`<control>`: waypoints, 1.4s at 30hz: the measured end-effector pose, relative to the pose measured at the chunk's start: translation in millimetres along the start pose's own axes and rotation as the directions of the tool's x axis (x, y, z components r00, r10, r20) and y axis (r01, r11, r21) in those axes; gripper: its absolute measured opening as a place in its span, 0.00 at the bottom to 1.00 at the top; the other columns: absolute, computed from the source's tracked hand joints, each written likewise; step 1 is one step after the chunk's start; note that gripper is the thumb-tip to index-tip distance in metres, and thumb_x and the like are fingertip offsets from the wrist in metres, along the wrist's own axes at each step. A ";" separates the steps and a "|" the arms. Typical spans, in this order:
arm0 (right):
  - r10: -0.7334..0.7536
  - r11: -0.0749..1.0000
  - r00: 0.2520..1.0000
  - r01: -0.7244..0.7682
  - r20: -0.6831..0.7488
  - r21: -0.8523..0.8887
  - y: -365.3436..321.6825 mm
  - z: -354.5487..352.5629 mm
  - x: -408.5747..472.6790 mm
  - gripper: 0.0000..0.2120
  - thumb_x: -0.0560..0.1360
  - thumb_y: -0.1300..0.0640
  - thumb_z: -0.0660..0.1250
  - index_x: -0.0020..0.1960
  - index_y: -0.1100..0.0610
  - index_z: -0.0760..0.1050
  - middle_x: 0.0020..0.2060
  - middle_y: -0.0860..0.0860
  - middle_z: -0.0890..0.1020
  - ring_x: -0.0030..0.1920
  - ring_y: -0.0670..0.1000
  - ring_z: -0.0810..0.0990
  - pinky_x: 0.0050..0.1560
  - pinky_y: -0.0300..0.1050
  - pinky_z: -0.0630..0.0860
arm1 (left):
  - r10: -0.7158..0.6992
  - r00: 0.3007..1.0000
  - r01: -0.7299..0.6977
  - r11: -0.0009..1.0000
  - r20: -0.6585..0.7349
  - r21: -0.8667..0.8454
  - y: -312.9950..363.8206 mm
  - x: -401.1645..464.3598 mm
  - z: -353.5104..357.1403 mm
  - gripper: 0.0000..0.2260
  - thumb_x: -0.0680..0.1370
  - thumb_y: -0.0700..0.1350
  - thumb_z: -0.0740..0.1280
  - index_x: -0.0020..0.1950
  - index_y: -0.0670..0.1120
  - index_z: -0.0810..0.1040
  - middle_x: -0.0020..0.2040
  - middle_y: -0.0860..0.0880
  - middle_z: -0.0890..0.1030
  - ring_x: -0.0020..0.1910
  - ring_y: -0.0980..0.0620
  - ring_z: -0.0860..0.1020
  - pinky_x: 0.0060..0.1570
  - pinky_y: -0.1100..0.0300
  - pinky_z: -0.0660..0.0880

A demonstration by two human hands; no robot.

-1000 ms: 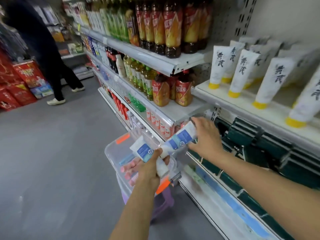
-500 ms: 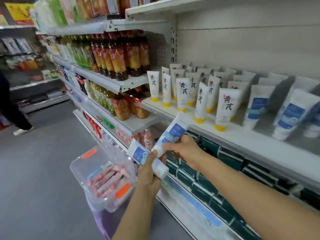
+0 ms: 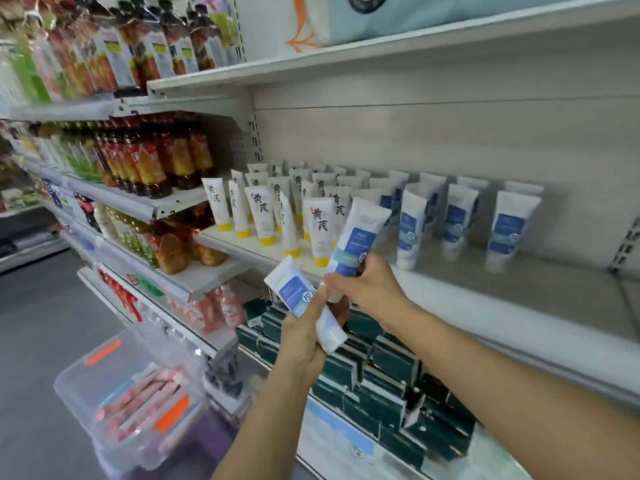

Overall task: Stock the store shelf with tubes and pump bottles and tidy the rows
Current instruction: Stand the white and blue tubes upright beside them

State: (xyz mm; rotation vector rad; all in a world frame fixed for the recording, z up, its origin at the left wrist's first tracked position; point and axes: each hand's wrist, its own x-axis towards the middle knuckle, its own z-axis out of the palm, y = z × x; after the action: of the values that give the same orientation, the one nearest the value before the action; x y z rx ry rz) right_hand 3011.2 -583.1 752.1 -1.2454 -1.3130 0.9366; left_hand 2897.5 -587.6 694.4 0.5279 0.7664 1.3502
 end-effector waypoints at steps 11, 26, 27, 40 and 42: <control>-0.001 0.966 0.964 -0.068 -0.266 -0.248 25.2 -129.4 -1.1 0.16 0.66 0.64 0.73 0.53 0.56 0.74 0.43 0.50 0.82 0.42 0.49 0.81 0.39 0.41 0.75 | -0.108 0.987 0.092 0.987 0.119 0.136 -40.4 -20.4 68.1 0.07 0.77 0.41 0.69 0.52 0.40 0.77 0.47 0.41 0.84 0.39 0.47 0.83 0.39 0.56 0.82; 0.079 0.816 0.931 -0.267 -0.358 -0.513 65.9 -157.6 45.3 0.20 0.70 0.53 0.70 0.59 0.56 0.70 0.52 0.56 0.80 0.52 0.60 0.79 0.51 0.50 0.77 | -0.093 0.994 0.085 0.987 0.052 0.138 -35.9 -24.2 63.3 0.07 0.75 0.42 0.70 0.49 0.40 0.76 0.38 0.43 0.80 0.31 0.50 0.78 0.34 0.57 0.79; 0.090 0.810 0.929 -0.278 -0.358 -0.516 65.8 -157.0 47.3 0.20 0.70 0.52 0.70 0.59 0.56 0.70 0.51 0.56 0.80 0.52 0.60 0.80 0.51 0.51 0.77 | -0.089 0.995 0.082 0.988 0.052 0.133 -34.4 -23.6 63.0 0.07 0.76 0.42 0.70 0.49 0.40 0.76 0.38 0.43 0.80 0.31 0.50 0.78 0.33 0.57 0.79; 0.127 0.802 0.938 -0.289 -0.322 -0.523 65.1 -164.0 47.2 0.22 0.71 0.49 0.69 0.61 0.53 0.67 0.57 0.54 0.78 0.55 0.59 0.78 0.56 0.53 0.76 | -0.137 0.991 0.136 0.985 0.004 0.105 -39.6 -9.8 80.1 0.14 0.80 0.52 0.64 0.56 0.42 0.76 0.42 0.41 0.82 0.36 0.47 0.79 0.41 0.52 0.78; 0.116 0.820 0.942 -0.270 -0.315 -0.504 64.9 -164.5 43.9 0.24 0.71 0.52 0.70 0.62 0.54 0.65 0.57 0.54 0.78 0.54 0.58 0.78 0.55 0.51 0.76 | -0.156 0.988 0.154 0.984 0.015 0.088 -41.7 -9.9 82.7 0.15 0.80 0.54 0.63 0.57 0.43 0.76 0.42 0.41 0.82 0.37 0.47 0.80 0.42 0.52 0.78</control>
State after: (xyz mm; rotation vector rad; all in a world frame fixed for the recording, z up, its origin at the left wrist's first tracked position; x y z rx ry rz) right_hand 3187.3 -549.3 719.8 -1.9085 -1.2843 0.5037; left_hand 2986.7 -596.7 719.9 0.5395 0.8344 1.1695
